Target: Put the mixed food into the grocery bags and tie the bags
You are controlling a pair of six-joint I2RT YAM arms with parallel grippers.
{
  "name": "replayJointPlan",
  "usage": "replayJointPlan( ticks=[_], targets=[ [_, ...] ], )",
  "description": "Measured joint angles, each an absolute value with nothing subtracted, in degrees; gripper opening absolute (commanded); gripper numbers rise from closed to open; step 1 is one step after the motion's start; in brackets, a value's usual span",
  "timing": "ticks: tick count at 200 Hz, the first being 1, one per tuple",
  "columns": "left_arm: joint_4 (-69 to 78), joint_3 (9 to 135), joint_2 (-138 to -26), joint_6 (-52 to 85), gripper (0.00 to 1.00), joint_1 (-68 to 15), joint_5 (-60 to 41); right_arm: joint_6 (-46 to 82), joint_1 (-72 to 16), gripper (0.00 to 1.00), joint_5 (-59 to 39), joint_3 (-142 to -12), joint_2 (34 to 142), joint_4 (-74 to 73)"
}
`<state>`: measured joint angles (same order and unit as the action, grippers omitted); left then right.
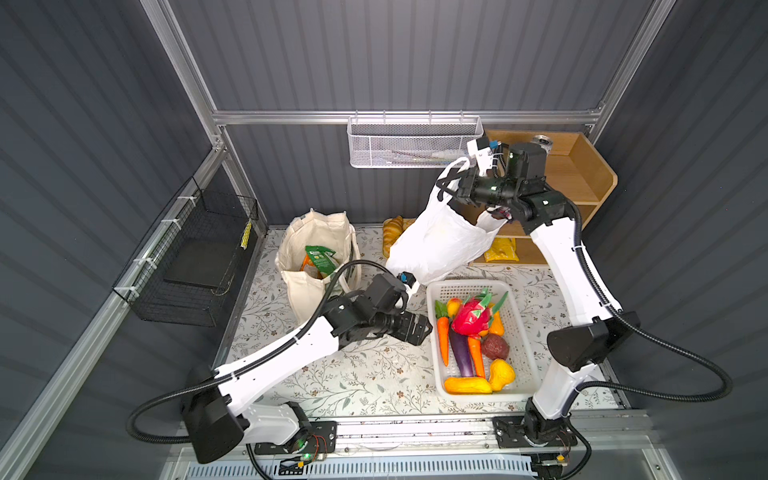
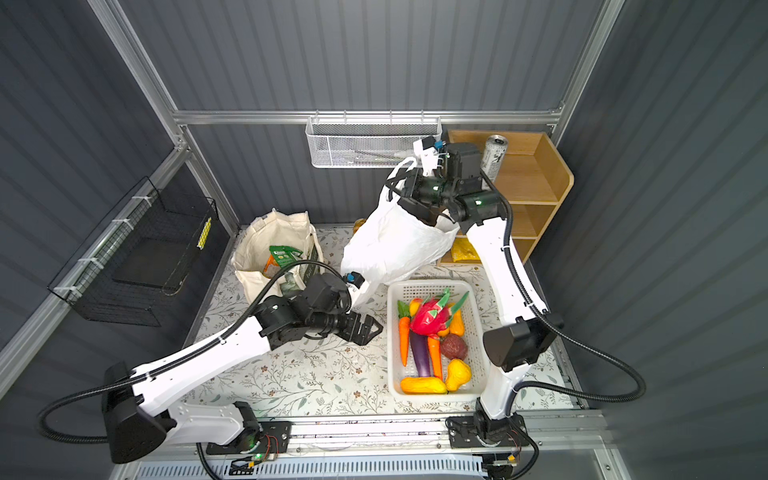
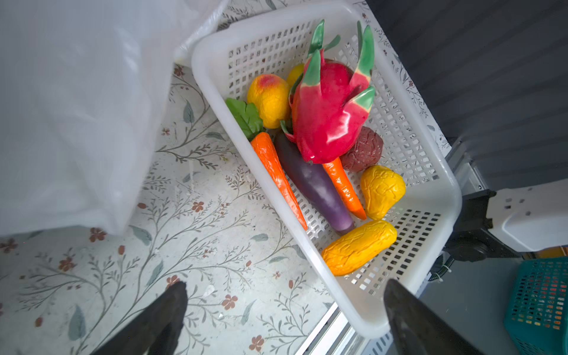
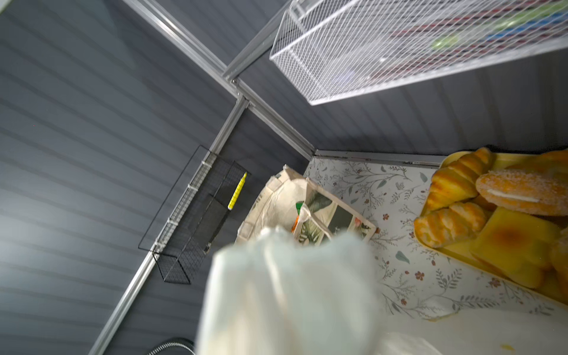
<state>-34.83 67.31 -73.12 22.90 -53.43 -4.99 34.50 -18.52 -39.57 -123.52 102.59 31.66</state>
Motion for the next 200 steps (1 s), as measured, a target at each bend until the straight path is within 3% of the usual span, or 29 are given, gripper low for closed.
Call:
replayJointPlan(
  ticks=[87, 200],
  targets=[
    [-30.92, 85.01, -76.42, 9.19, 1.00, -52.29, 16.56, 29.02, -25.76, 0.00, -32.73, -114.10, 100.22, 33.43],
    [-14.22, 85.43, -86.61, 6.66, 0.95, -42.81, 9.21, 28.82, -27.16, 0.00, -31.57, -109.32, 99.22, 30.48]
  ],
)
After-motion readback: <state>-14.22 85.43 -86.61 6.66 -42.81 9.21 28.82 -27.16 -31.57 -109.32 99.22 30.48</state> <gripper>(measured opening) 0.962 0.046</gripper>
